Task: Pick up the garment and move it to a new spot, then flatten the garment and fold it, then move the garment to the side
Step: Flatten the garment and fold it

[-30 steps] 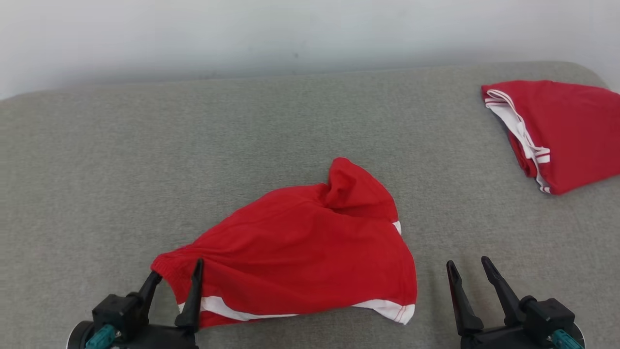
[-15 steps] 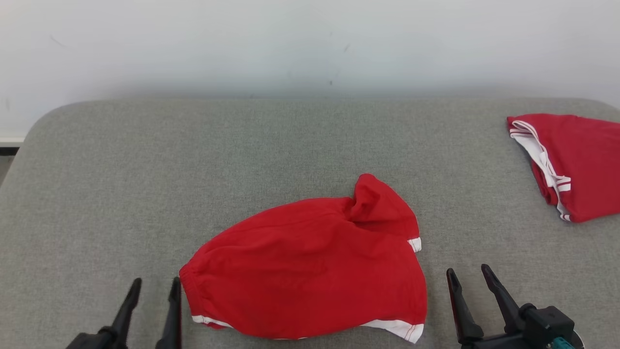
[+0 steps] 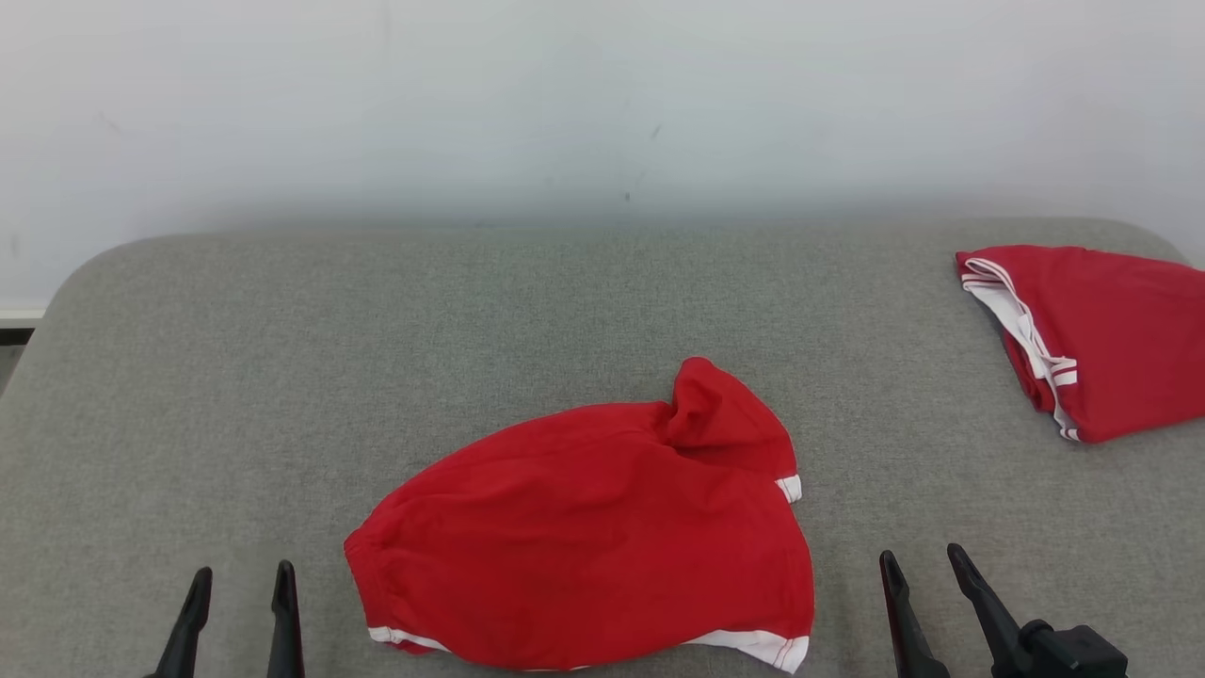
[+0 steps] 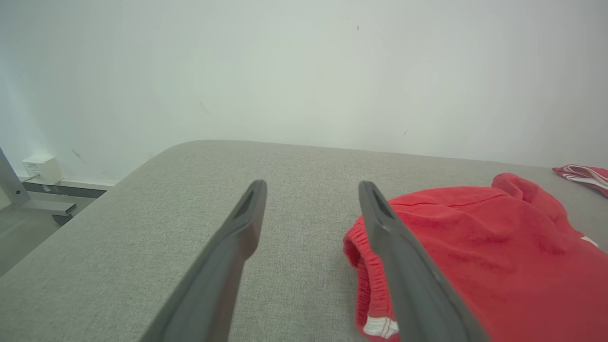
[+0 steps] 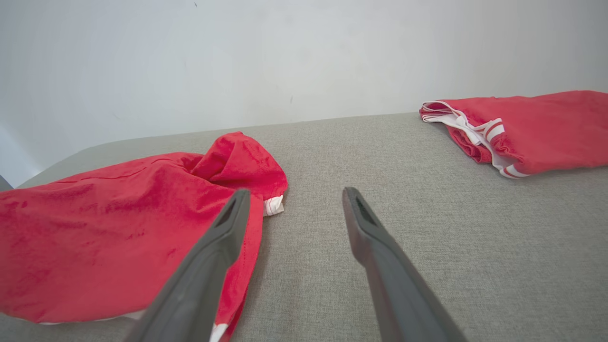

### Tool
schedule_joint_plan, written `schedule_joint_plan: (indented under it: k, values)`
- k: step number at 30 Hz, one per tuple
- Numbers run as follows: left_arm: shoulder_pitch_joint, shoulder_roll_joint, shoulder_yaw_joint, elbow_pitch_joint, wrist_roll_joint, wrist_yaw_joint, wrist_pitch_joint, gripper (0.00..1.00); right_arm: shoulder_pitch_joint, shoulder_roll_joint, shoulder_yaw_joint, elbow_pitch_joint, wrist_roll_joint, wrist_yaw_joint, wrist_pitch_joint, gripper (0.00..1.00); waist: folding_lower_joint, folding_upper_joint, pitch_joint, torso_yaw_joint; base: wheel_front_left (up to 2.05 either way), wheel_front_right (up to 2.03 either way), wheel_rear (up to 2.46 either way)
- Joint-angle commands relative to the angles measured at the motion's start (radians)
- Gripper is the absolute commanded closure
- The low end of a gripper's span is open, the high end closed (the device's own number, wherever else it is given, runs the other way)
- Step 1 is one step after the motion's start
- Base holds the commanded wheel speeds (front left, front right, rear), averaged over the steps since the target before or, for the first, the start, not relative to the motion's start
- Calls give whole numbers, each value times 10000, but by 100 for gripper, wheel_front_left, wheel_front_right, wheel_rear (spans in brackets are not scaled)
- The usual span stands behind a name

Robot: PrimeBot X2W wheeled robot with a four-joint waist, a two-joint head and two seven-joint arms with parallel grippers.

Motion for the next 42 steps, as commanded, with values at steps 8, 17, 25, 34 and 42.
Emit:
schedule_joint_plan:
  k: [8, 17, 25, 34, 42]
  values:
    - [260, -42, -75, 164, 364, -99, 1, 0, 292, -35, 46, -248, -109, -28, -13, 0, 0, 0, -201, -44, 0, 0, 0]
    - [203, 254, -439, 128, 239, -141, 1, 0, 406, -95, 50, -429, -131, -28, -13, 0, 0, 0, -265, -13, 0, 0, 0]
    - [131, 357, -497, 65, 202, -127, 1, 0, 449, -57, 87, -500, -165, -28, -13, 0, 0, 0, -282, 34, 0, 0, 0]
    - [98, 965, -1677, 1076, -19, -129, 1, 0, 229, -22, 735, 338, -57, -28, 9, 0, 0, 0, -27, 13, 0, 0, 0]
    - [-661, 1448, -2654, 2517, -505, -130, 1, 0, -283, 235, 1666, 1639, 86, -28, 12, 0, 0, 0, 404, -21, 0, 0, 0]
